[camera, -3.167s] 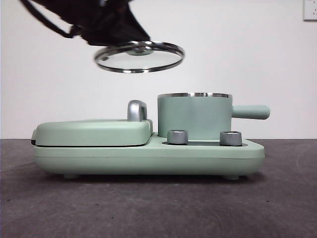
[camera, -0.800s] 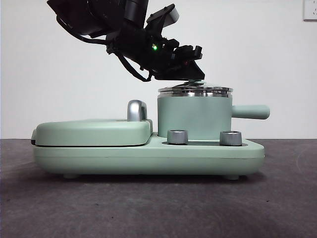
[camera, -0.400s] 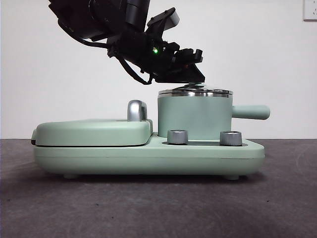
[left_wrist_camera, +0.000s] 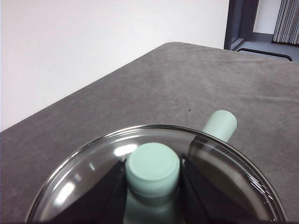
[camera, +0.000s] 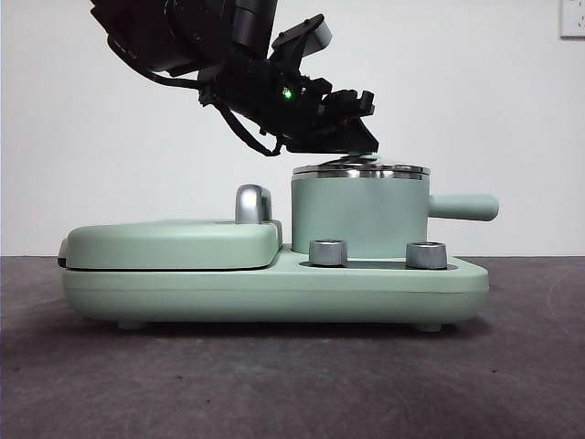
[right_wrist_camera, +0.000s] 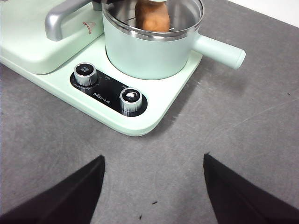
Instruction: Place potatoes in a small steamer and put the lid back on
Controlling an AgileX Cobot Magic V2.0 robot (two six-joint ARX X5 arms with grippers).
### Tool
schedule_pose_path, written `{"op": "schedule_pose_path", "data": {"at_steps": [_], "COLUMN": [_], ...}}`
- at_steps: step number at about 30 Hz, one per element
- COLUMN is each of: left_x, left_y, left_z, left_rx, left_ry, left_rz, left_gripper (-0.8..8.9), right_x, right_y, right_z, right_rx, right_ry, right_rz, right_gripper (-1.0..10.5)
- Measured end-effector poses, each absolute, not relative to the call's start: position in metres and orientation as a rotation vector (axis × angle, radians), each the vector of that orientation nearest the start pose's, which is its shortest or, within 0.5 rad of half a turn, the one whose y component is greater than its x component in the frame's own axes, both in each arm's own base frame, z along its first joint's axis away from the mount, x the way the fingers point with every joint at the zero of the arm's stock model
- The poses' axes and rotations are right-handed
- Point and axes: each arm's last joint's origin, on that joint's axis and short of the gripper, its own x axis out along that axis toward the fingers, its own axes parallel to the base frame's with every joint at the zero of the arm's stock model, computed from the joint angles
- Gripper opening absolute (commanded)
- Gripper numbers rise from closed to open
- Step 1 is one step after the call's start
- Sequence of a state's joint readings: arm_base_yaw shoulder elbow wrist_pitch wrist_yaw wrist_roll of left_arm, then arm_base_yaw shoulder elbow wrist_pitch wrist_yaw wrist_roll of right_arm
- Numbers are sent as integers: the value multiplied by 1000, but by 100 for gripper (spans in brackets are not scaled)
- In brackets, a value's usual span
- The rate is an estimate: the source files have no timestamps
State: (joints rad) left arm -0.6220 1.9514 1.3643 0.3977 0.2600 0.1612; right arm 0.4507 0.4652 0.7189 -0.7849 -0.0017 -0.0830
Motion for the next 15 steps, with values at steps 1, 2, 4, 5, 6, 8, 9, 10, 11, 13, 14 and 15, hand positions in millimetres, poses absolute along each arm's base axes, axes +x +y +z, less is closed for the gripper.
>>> {"op": "schedule_pose_path", "data": {"at_steps": [1,2,4,5,6,8,9,10,11,13,14,15], "left_x": [361,361,361,361,361,362,362,361,361,360,359,356], "left_y": [-268,-268,-268,-268,-268,-268,-268,-268,-268,-267,-266,-265], "left_z": [245,245,245,246,247,248,248,248,247,248,250,253], "left_rx": [185,183,171,162,154,134,127,118,113,107,103,98], "left_ry": [122,124,127,127,127,129,133,140,149,170,189,210], "left_rz": [-893,-893,-892,-892,-891,-889,-889,-888,-887,-887,-886,-885], "left_gripper": [181,213,265,287,294,318,319,319,319,318,318,318], "right_x": [81,81,81,81,81,81,81,81,81,81,81,81], "right_y": [39,39,39,39,39,39,39,39,39,39,39,39], "right_z": [293,293,293,293,293,293,293,293,293,293,293,293], "right_rx": [-199,-199,-199,-199,-199,-199,-199,-199,-199,-199,-199,-199], "right_ry": [504,504,504,504,504,504,504,504,504,504,504,504], "right_rz": [463,463,462,462,462,462,462,462,462,462,462,462], "right_gripper": [323,323,323,323,323,323,323,323,323,323,323,323]}}
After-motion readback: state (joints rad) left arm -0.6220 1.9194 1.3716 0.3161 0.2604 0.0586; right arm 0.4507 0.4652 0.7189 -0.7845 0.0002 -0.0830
